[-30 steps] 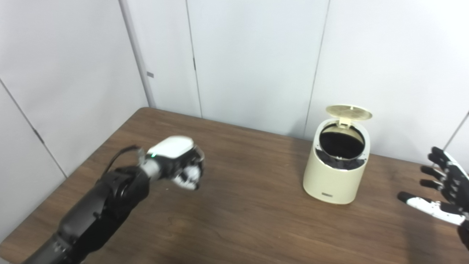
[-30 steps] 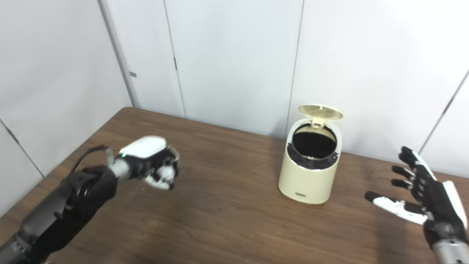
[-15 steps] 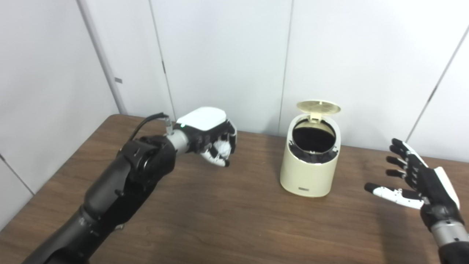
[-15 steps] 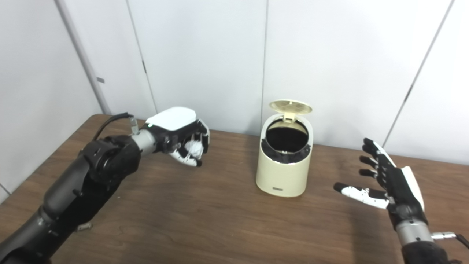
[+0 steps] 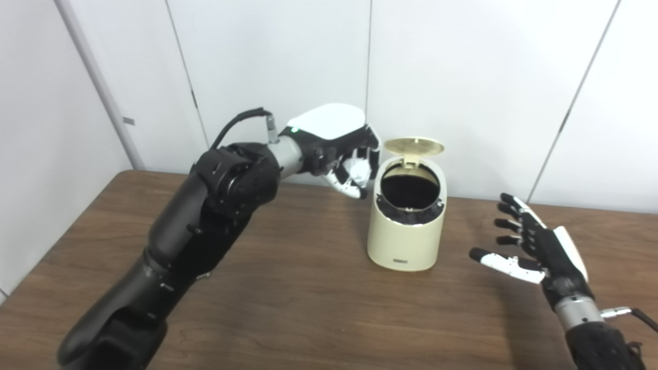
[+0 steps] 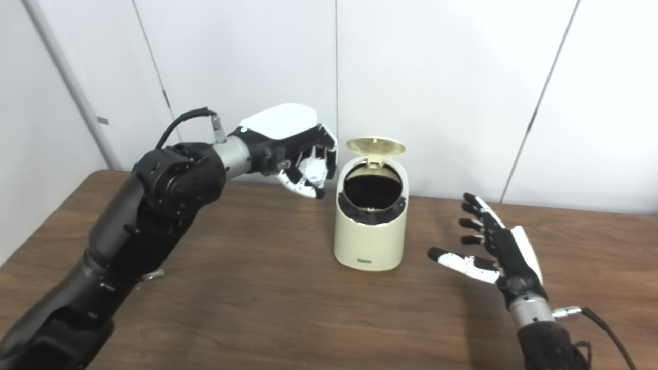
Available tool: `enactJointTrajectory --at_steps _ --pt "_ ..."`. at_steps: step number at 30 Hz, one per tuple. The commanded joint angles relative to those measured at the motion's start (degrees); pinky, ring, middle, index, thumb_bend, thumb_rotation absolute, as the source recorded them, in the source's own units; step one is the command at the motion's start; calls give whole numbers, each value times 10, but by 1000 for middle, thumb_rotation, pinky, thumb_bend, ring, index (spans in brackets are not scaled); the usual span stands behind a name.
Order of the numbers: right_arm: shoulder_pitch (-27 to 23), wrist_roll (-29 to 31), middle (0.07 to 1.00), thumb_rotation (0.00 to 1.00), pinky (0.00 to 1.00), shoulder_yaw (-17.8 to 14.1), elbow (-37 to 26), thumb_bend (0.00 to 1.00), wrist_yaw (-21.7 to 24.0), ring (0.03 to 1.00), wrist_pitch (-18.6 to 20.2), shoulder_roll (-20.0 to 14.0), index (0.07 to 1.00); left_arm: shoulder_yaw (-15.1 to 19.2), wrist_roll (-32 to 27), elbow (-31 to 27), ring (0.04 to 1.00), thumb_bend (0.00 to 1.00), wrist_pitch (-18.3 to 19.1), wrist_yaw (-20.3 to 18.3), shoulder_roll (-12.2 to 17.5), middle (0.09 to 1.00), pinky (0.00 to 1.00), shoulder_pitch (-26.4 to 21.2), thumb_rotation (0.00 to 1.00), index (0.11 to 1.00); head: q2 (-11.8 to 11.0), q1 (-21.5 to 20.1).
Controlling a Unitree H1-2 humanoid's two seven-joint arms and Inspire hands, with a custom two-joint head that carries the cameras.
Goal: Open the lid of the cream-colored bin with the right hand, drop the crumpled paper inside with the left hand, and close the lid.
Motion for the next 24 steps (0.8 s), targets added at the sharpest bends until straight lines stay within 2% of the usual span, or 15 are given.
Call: enactJointTrajectory --at_steps 1,10,13,14,16,20,24 --pt "-27 -5 890 342 683 1 -13 702 -12 820 -24 -1 909 2 1 6 396 502 -14 11 3 487 374 -45 0 496 1 -3" --pt "-28 -9 889 360 702 1 -11 721 -16 828 -23 1 906 -10 5 37 385 499 -17 23 -38 502 340 -74 0 507 1 -20" --pt "-28 -14 887 347 695 2 -16 711 -17 821 -23 0 902 -16 8 45 389 500 -24 34 -49 488 353 -72 0 517 2 -25" --pt "-28 -15 886 343 689 2 -17 714 -18 821 -22 0 899 -17 8 49 404 502 -23 38 -55 481 397 -69 0 506 2 -27" --pt "-29 -15 885 341 677 0 -19 715 -19 818 -21 2 897 -18 7 56 414 504 -22 43 -63 478 415 -66 0 498 3 -28" --pt "-29 -16 883 318 671 -1 -24 704 -20 812 -14 1 899 -20 6 72 404 502 -29 56 -72 492 353 -59 0 503 4 -31" --pt "-29 -10 888 308 681 -6 -25 706 -18 822 -13 0 898 -20 9 83 419 503 -28 67 -80 499 370 -49 0 495 6 -33"
